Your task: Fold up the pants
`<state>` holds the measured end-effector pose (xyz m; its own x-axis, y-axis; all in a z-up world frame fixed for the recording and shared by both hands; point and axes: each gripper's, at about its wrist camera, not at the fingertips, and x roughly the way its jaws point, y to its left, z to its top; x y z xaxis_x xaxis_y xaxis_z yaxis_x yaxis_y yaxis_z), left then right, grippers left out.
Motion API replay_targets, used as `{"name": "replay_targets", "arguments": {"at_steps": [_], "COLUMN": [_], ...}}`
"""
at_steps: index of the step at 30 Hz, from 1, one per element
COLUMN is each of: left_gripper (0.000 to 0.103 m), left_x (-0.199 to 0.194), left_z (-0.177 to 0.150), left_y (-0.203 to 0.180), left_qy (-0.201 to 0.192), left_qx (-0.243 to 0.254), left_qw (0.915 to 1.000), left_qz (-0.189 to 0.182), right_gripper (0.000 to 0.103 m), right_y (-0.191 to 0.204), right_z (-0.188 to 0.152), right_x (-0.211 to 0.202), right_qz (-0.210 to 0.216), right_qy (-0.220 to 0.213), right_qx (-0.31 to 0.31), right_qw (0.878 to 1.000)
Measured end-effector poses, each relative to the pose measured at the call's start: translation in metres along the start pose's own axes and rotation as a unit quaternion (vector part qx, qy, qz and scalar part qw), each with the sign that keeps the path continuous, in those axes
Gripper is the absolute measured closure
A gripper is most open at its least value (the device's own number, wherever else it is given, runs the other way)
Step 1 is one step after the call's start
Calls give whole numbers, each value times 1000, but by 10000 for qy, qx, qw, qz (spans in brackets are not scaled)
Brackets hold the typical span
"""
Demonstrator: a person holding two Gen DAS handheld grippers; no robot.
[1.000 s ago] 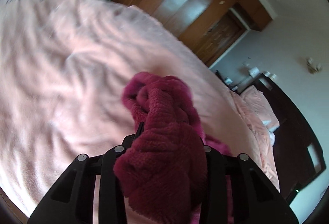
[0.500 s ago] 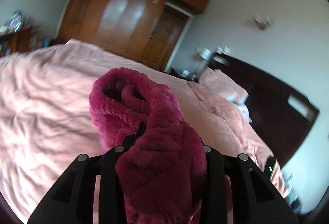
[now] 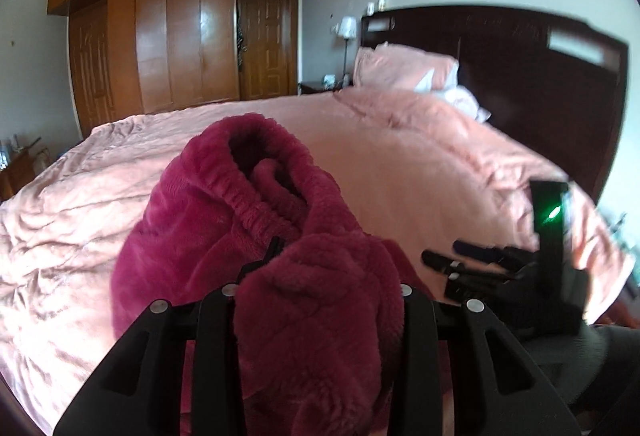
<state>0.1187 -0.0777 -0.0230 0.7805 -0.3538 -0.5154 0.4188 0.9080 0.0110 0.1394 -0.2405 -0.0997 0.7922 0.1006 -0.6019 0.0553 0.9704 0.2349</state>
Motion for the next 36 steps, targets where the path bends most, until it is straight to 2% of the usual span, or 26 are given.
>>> {"name": "replay_targets", "arguments": {"at_steps": [6,8,10,12,16,20,22,23,24,26,31,36], "left_gripper": [66,63,53,48,35,31,31,31,31,31,31,30], "left_x": [45,53,57,61,56,50,46,44,40,31,-2,-23], "left_z": [-22,-32,-43,-53,-67,-70,-71,-73,-74,-75,-69,-54], "left_y": [-35,-45,-54,-65,-79,-86,-86,-86,-84,-79,-55,-12], "left_qy": [394,432,446,486,448,325,275,250,236,199,1,-179], "left_qx": [259,447,625,826,1050,1169,1206,1224,1218,1128,814,390], "left_qw": [9989,9980,9970,9954,9932,9916,9906,9900,9898,9897,9902,9944], "left_qz": [88,126,109,7,-206,-449,-578,-650,-701,-857,-1132,-963], "right_gripper": [49,49,49,49,49,39,35,28,25,22,19,18], "right_y": [-17,-21,-23,-23,-20,-20,-20,-20,-20,-15,6,35], "right_z": [0,0,0,1,7,13,15,16,17,17,12,7], "right_x": [1,3,5,6,3,1,0,0,0,-2,-1,0], "right_qz": [-37,-13,65,278,967,1682,2048,2215,2392,2696,2922,2929], "right_qy": [-9,25,86,160,322,486,607,675,764,868,1112,1297], "right_qx": [205,289,333,335,444,804,973,1038,1085,1077,902,690], "right_qw": [9998,9996,9994,9989,9938,9813,9721,9673,9619,9530,9456,9448]}}
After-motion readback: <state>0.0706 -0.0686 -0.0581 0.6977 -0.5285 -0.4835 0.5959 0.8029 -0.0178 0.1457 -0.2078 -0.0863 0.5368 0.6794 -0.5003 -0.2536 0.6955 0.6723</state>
